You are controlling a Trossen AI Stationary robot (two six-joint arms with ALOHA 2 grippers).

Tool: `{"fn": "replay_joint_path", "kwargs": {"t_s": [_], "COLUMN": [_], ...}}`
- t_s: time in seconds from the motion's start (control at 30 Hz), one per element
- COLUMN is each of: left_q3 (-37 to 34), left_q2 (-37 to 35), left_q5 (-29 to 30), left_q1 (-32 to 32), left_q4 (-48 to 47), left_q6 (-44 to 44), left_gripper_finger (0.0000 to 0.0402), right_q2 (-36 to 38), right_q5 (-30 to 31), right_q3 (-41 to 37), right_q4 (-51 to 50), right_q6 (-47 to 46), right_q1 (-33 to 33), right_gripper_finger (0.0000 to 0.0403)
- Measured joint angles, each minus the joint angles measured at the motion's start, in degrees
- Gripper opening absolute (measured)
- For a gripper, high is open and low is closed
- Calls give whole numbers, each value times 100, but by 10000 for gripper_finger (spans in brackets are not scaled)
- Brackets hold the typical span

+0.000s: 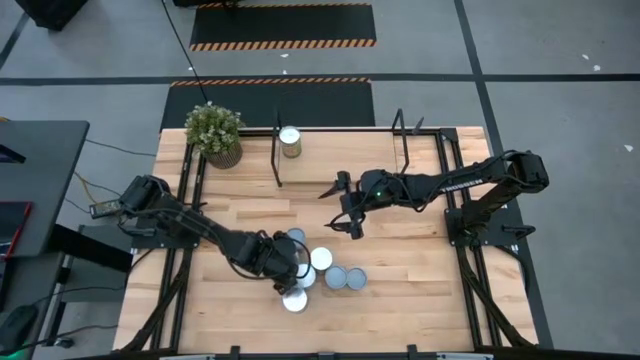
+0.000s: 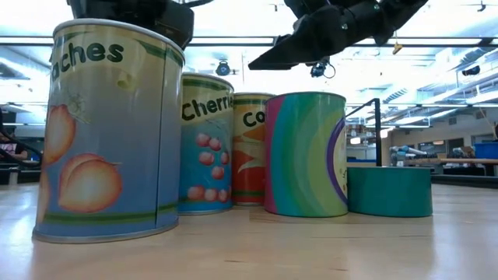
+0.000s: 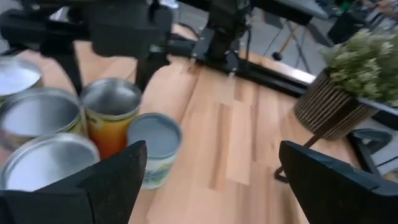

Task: Pick and place cans onto a shelf
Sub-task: Adjust the canned pineapple, then put the canned peaches on the shelf

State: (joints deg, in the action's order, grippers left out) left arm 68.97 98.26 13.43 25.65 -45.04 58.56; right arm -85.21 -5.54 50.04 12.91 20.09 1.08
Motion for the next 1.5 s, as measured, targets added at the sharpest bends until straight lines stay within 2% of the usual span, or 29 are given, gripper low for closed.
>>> {"fn": "replay_joint_path", "kwargs": {"t_s": [0.2,0.43,0.6,0.7,0.8,1.0,1.13,1.27,1.33,1.5], "left_q3": [0,0,0,0,46,566,604,553,553,577], "left_q2": [0,-9,-9,-9,-28,-42,-44,-42,-42,189], "left_q5": [26,-146,-201,-663,-1069,-1083,-1456,-1837,-1810,-1178], "left_q1": [-44,-74,-87,-111,-109,49,437,901,1056,1336], "left_q4": [229,250,247,230,-67,-999,-625,-11,283,549], "left_q6": [-208,-1141,-1188,-1190,-1200,-1450,-1185,-528,-292,280], "left_gripper_finger": [316,315,314,314,314,314,314,314,314,314], "right_q2": [-2,-2,-2,-2,-2,-2,-2,-2,-2,-2], "right_q5": [278,297,309,310,310,310,312,310,310,308], "right_q3": [0,0,0,0,0,0,0,0,0,0], "right_q4": [-275,-226,-227,-230,-240,-243,-273,-330,-369,-401], "right_q6": [9,7,-48,-53,-63,-67,-108,-204,-257,-276], "right_q1": [-106,-107,-107,-107,-107,-107,-107,-107,-112,-230], "right_gripper_finger": [373,373,373,373,373,373,373,373,373,373]}}
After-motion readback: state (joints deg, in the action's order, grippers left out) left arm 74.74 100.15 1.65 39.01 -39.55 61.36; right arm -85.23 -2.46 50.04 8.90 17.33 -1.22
